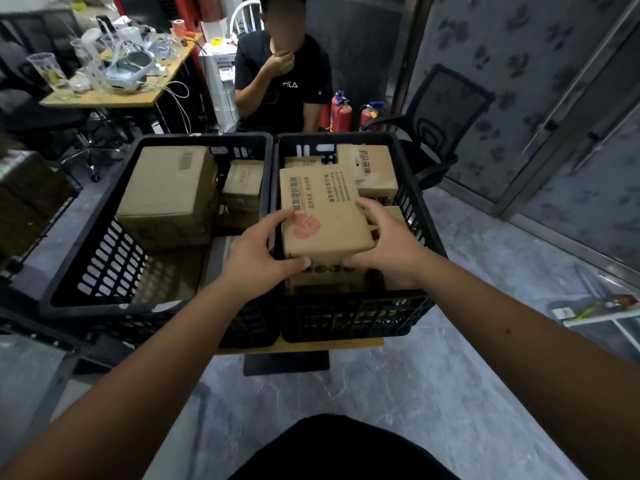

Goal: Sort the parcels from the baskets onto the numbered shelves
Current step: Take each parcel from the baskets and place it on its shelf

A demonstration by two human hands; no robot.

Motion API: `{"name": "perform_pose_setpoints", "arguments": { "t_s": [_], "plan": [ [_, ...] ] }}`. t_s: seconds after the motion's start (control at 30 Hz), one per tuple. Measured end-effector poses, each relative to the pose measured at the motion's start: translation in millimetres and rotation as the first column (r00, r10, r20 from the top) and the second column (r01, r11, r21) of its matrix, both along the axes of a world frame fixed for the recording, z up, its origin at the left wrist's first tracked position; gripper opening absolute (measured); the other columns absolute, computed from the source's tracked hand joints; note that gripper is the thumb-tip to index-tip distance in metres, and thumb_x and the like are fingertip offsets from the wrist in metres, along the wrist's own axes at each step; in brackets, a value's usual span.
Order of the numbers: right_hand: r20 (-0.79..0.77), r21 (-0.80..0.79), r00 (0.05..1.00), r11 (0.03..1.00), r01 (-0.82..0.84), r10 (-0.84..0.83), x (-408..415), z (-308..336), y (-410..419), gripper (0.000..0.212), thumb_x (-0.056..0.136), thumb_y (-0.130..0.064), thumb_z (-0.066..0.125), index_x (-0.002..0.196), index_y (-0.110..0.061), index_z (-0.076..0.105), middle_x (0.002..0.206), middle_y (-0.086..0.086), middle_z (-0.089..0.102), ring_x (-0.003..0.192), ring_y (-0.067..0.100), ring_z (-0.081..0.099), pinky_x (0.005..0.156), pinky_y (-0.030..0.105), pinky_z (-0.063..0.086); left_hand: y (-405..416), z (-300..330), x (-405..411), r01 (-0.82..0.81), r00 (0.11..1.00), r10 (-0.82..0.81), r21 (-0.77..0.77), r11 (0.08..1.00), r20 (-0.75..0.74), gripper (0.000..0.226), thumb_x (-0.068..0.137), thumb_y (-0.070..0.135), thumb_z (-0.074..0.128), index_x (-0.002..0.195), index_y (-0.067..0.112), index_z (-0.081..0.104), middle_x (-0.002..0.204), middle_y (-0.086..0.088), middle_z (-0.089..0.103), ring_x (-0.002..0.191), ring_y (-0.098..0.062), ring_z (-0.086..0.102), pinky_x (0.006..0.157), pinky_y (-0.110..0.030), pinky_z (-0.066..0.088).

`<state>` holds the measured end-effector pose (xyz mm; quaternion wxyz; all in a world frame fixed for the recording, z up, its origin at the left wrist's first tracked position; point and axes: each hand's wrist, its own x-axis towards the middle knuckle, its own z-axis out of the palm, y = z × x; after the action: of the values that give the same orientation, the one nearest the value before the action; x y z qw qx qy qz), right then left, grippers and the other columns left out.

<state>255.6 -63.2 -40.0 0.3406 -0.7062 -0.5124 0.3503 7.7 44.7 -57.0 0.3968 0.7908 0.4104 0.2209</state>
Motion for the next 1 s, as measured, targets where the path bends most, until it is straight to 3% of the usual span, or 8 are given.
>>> {"name": "perform_pose_setpoints", "arguments": {
  "t_s": [0.07, 0.13, 0.37, 0.57, 0.63, 0.73, 0.83, 1.0],
  "plan": [
    [-0.132, 0.063, 0.989, 0.996, 0.07, -0.062, 5, 8, 1, 0.103, 0.074, -0.024, 0.095, 0.157, -0.04, 0.035, 0.138, -0.02, 0.051, 0.123, 0.001, 0.055, 0.083, 0.017, 0.057, -2, 9, 6, -0.031, 0.985, 0.042, -0.068, 0.997, 0.167, 0.082, 0.079, 0.035, 0.092, 0.149, 0.042, 0.049, 0.144, 0.02, 0.056, 0.136, -0.003, 0.05, 0.114, -0.043, 0.048],
    [-0.199, 0.107, 0.969, 0.98, 0.168, -0.144, 11, 14, 6, 0.092, 0.07, -0.046, 0.094, 0.148, -0.044, 0.044, 0.139, -0.012, 0.059, 0.124, 0.008, 0.061, 0.093, 0.035, 0.061, 0, 20, 13, -0.074, 0.96, 0.101, -0.114, 0.991, 0.259, 0.076, 0.082, 0.041, 0.088, 0.148, 0.04, 0.05, 0.135, 0.017, 0.062, 0.127, -0.005, 0.059, 0.105, -0.042, 0.056],
    [-0.282, 0.086, 0.934, 0.964, 0.251, -0.218, 8, 52, 18, 0.044, 0.088, -0.057, 0.076, 0.118, -0.025, 0.07, 0.106, -0.008, 0.079, 0.095, 0.01, 0.076, 0.087, 0.044, 0.064, 15, 61, 36, -0.16, 0.928, 0.23, -0.244, 0.956, 0.292, 0.064, 0.085, 0.062, 0.076, 0.14, 0.034, 0.055, 0.112, 0.001, 0.076, 0.097, -0.013, 0.077, 0.089, -0.045, 0.063],
    [-0.266, -0.065, 0.913, 0.951, 0.302, -0.308, 10, 54, 28, 0.07, 0.075, -0.083, 0.067, 0.114, -0.025, 0.074, 0.107, -0.006, 0.078, 0.101, 0.019, 0.074, 0.078, 0.045, 0.065, 16, 63, 40, -0.157, 0.918, 0.275, -0.375, 0.914, 0.285, 0.046, 0.093, 0.057, 0.07, 0.129, 0.027, 0.065, 0.118, 0.004, 0.073, 0.107, -0.018, 0.072, 0.078, -0.03, 0.057],
    [-0.316, -0.099, 0.904, 0.957, 0.271, -0.289, 10, 53, 27, 0.073, 0.081, -0.083, 0.062, 0.124, -0.026, 0.071, 0.112, -0.009, 0.075, 0.105, 0.014, 0.07, 0.077, 0.035, 0.059, 11, 53, 38, -0.127, 0.92, 0.256, -0.394, 0.91, 0.296, 0.046, 0.093, 0.062, 0.065, 0.127, 0.031, 0.067, 0.12, 0.005, 0.073, 0.112, -0.02, 0.071, 0.09, -0.036, 0.057],
    [-0.425, -0.117, 0.882, 0.979, 0.169, -0.203, 15, 37, 21, 0.118, 0.046, -0.098, 0.07, 0.145, -0.035, 0.056, 0.132, -0.007, 0.067, 0.121, 0.02, 0.062, 0.098, 0.049, 0.056, 3, 33, 29, -0.095, 0.891, 0.276, -0.445, 0.89, 0.362, 0.067, 0.081, 0.08, 0.063, 0.135, 0.04, 0.064, 0.132, 0.008, 0.07, 0.125, -0.018, 0.064, 0.109, -0.048, 0.049],
    [-0.506, -0.063, 0.859, 0.997, 0.052, -0.077, 22, 12, 9, 0.13, 0.045, -0.083, 0.086, 0.158, -0.04, 0.038, 0.146, -0.012, 0.055, 0.137, 0.021, 0.052, 0.111, 0.054, 0.048, -3, 17, 23, -0.02, 0.897, 0.218, -0.458, 0.889, 0.385, 0.085, 0.078, 0.075, 0.074, 0.15, 0.037, 0.051, 0.143, 0.009, 0.064, 0.134, -0.015, 0.059, 0.111, -0.043, 0.047],
    [-0.346, -0.053, 0.938, 0.998, -0.03, 0.01, 20, -19, 9, 0.123, 0.063, -0.044, 0.098, 0.162, -0.041, 0.026, 0.16, -0.012, 0.044, 0.146, 0.012, 0.039, 0.121, 0.041, 0.035, -7, 0, 32, -0.017, 0.944, 0.13, -0.351, 0.936, 0.302, 0.068, 0.083, 0.028, 0.084, 0.141, 0.037, 0.05, 0.125, 0.018, 0.069, 0.113, 0.008, 0.064, 0.086, -0.01, 0.053]
  ]
}}
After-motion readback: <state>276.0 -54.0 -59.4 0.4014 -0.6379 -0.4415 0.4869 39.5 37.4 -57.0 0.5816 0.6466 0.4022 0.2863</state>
